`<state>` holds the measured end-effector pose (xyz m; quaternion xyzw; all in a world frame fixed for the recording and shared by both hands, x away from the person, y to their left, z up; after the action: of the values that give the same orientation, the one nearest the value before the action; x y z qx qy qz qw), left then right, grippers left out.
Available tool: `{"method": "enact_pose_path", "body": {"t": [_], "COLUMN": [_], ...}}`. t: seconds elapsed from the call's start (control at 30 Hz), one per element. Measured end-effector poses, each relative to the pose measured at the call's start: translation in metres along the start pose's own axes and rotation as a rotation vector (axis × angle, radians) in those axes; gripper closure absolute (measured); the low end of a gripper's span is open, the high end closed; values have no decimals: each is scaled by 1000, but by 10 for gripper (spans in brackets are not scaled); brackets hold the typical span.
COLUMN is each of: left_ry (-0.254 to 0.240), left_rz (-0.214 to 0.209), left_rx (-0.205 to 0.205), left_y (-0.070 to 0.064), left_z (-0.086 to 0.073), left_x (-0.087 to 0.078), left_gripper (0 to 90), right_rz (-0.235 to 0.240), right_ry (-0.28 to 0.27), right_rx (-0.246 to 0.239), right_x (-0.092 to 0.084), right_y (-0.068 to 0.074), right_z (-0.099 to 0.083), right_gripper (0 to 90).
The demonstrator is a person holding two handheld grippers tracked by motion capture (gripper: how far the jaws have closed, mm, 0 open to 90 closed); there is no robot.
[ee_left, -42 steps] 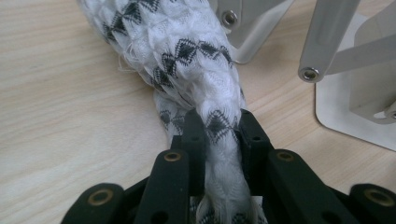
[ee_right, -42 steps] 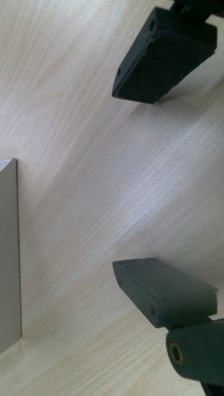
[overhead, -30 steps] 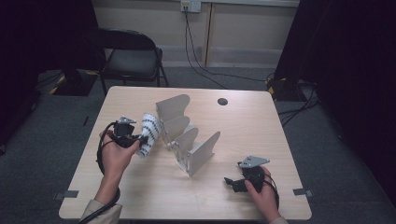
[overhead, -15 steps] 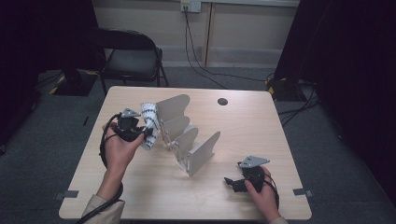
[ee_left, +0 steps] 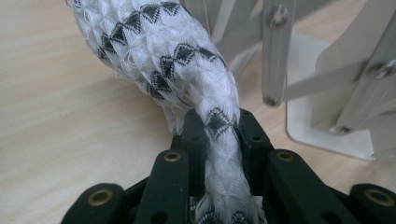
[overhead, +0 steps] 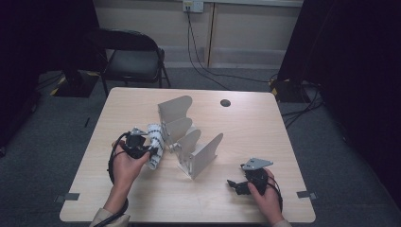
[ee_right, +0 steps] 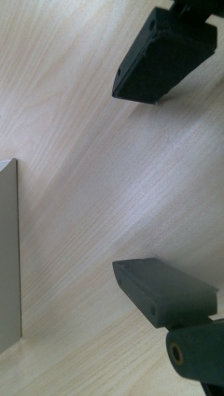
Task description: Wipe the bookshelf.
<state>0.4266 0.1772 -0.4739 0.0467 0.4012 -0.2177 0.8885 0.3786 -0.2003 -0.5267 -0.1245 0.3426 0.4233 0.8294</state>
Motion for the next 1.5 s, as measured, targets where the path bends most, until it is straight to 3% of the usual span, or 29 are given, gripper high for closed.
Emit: {"method": "enact_pose_path", "body": {"t": [0.2,0.7,0.8,0.97,1.13,1.3,1.5], "left_ry": [32,81,78,55,-5,-43,-10], "left_rz": [-13,-54,-58,-57,-22,7,11], "left_rx": [-3,26,14,2,-19,-8,22], "left_y": [0,-6,-8,-7,0,4,6], "left_z": [-16,-43,-46,-43,-34,-24,-23], "left_x": [8,3,0,-4,-8,-8,7], "left_gripper": [765,758,744,661,499,406,404], "right_rz": [0,0,0,0,0,0,0], "right_ry": [0,0,1,0,0,0,0], "right_rx": [0,0,0,1,0,0,0], "right_x": [0,0,0,0,0,0,0], "right_y": [0,0,0,0,0,0,0], "right_z": [0,0,0,0,0,0,0], "right_gripper": [135,135,135,135,135,135,135]}}
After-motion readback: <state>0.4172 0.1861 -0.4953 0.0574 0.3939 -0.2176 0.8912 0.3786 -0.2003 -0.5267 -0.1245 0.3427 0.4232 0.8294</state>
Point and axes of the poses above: each handheld gripper's, and its own axes: x roughly forward along the jaws, z roughly out of its top, y roughly to its left, the point moved 4 cm from there along x, roughly forward along the jaws, and after that the axes turned 7 degrees about z, right-handed, at the moved point
